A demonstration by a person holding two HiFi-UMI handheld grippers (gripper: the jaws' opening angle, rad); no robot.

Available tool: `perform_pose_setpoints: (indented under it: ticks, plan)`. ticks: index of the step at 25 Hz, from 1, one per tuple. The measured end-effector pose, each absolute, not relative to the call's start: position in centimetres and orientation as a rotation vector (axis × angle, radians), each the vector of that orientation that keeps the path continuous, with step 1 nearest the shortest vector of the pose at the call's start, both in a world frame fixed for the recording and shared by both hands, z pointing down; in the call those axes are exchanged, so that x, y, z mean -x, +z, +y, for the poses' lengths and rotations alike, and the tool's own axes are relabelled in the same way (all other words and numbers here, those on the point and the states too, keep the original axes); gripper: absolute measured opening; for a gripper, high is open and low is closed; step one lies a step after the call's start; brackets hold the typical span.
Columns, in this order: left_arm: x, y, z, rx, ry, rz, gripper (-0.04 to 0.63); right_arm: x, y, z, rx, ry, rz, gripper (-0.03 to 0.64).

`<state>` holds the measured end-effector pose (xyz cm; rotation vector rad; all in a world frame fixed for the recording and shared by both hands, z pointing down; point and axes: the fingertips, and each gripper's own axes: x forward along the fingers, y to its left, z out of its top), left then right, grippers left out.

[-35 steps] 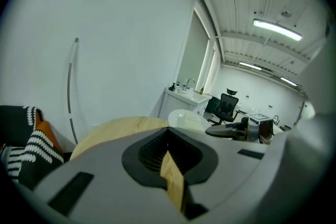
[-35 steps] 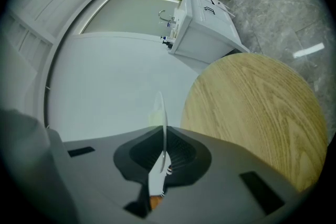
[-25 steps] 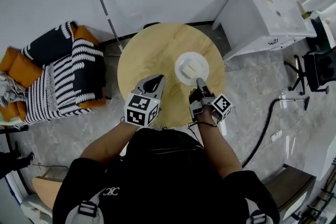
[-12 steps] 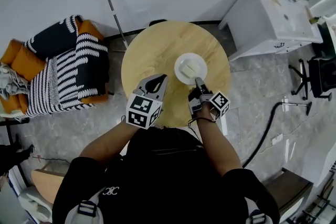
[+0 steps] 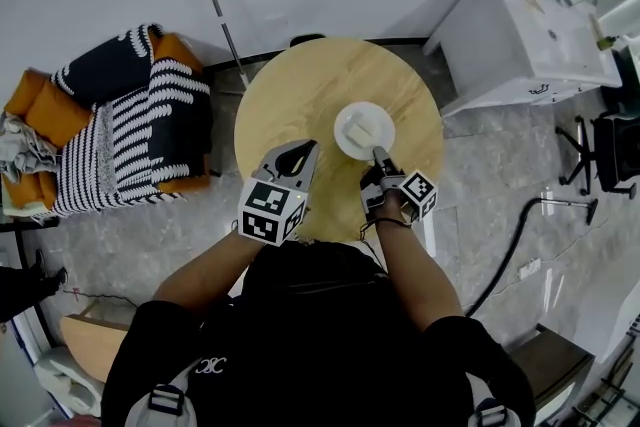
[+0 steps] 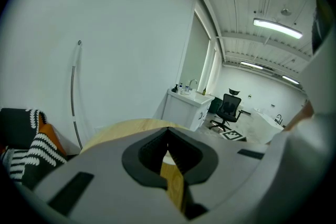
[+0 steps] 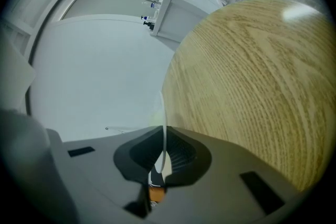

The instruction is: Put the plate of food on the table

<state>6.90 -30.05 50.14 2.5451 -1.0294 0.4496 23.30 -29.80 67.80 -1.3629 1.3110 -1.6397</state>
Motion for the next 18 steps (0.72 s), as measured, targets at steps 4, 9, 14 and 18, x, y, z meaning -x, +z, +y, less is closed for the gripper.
perform_pose_setpoints:
  ticks: [4, 9, 14, 18]
  plan:
    - [-5.9, 50.1, -30.2, -2.523, 0.454, -1.068, 0.008, -22.8, 68.4, -30.2, 1.359, -1.66, 1.328, 0.017]
    - [-4.4, 50.4, -30.4, -2.498, 0.46, -1.11, 0.008, -22.0, 69.3, -30.6, 1.366, -1.689, 1.329, 0.018]
    - [-3.6, 50.8, -30.3, -2.477, 0.47, -1.127, 0.007, -21.5, 70.0, -30.7, 1.373, -1.711, 1.322, 0.018]
    - [-3.2, 50.6, -30.4, -2.475, 0.471, -1.136, 0.008, -21.4, 70.6, -30.9, 1.389, -1.72, 1.318, 0.018]
